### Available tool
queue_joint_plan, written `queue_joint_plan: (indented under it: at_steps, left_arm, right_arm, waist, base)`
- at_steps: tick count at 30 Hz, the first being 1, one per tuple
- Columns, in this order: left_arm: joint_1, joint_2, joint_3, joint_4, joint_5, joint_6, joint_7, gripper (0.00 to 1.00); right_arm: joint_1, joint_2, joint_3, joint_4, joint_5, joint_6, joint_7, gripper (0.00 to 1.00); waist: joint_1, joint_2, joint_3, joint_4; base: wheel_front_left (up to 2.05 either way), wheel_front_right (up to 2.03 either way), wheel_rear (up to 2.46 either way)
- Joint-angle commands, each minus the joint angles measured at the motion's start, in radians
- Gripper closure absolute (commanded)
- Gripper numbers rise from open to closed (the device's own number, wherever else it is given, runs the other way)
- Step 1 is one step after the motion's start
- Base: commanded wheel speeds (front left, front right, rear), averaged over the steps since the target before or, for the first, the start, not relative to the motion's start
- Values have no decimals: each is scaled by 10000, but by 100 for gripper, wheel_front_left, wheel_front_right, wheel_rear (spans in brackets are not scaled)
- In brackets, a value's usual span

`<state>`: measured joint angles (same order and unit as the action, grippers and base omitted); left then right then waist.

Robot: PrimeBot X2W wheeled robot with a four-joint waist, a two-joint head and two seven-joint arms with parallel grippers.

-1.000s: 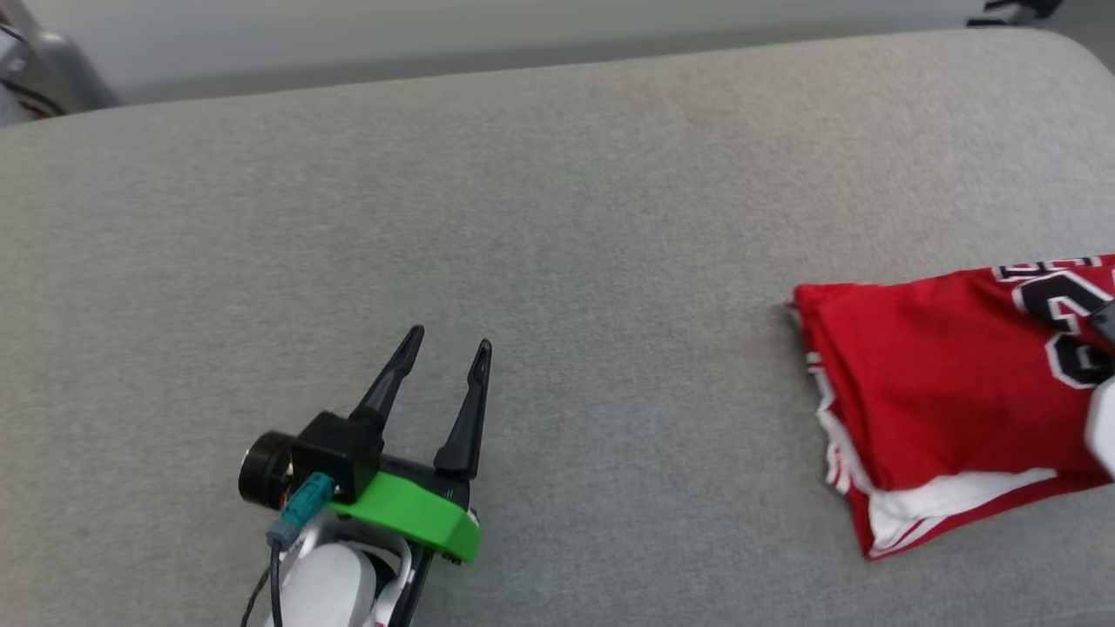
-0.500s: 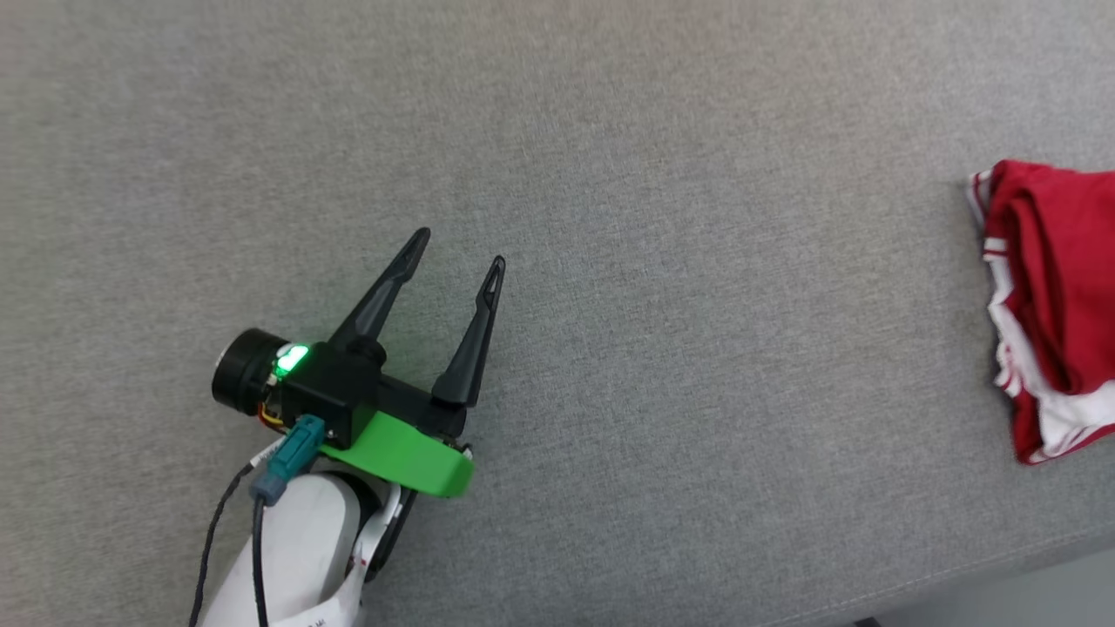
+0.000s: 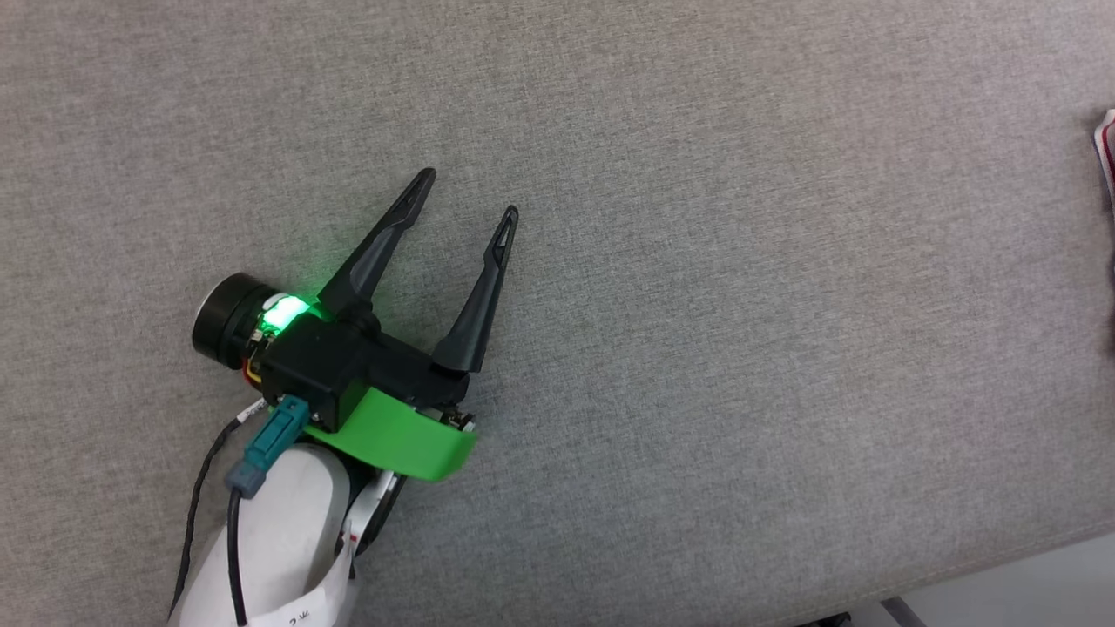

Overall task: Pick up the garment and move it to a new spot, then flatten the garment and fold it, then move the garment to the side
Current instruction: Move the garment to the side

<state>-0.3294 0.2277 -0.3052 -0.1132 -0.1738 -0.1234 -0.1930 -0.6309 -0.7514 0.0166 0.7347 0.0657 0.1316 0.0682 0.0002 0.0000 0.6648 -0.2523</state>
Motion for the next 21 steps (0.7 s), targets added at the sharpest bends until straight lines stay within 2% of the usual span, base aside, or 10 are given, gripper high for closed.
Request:
queue_joint_plan:
  at_steps: [1,3,4,5,6,10,14,21]
  left_arm:
    - [-13,152,62,141,24,52,14,0]
    - [7,139,54,179,-3,77,-12,0]
    - [11,127,48,204,-15,89,-33,0]
    - [16,104,36,256,-36,98,-67,0]
    - [22,81,22,306,-56,103,-93,0]
    - [65,-58,-30,605,-169,129,-263,0]
    - [187,-208,54,1008,-350,182,-469,0]
    - [733,-444,484,1679,-731,347,-659,0]
  right_arm:
    - [-263,68,-91,216,-148,-9,-113,100]
    - [-380,125,-219,486,-277,-9,-229,100]
    - [-429,155,-302,611,-336,-9,-271,93]
    - [-482,178,-384,744,-429,-9,-331,24]
    - [-520,190,-450,849,-484,-9,-354,0]
    - [-603,136,-532,1098,-692,-9,-468,0]
    - [-662,53,-481,845,-679,-9,-710,0]
    - [-458,378,-12,-1170,215,-9,-1008,0]
  waist:
    - [-2,0,9,100]
    - [-2,0,-82,143]
    - [-2,0,-137,161]
    - [-2,0,-233,187]
    - [-2,0,-313,209]
    - [-2,0,-833,353]
    - [-2,0,-1556,559]
    - [-2,0,-3055,1073]
  base:
    - [0,0,0]
    - [0,0,0]
    - [0,0,0]
    - [0,0,0]
    - [0,0,0]
    - [0,0,0]
    - [0,0,0]
    - [0,0,0]
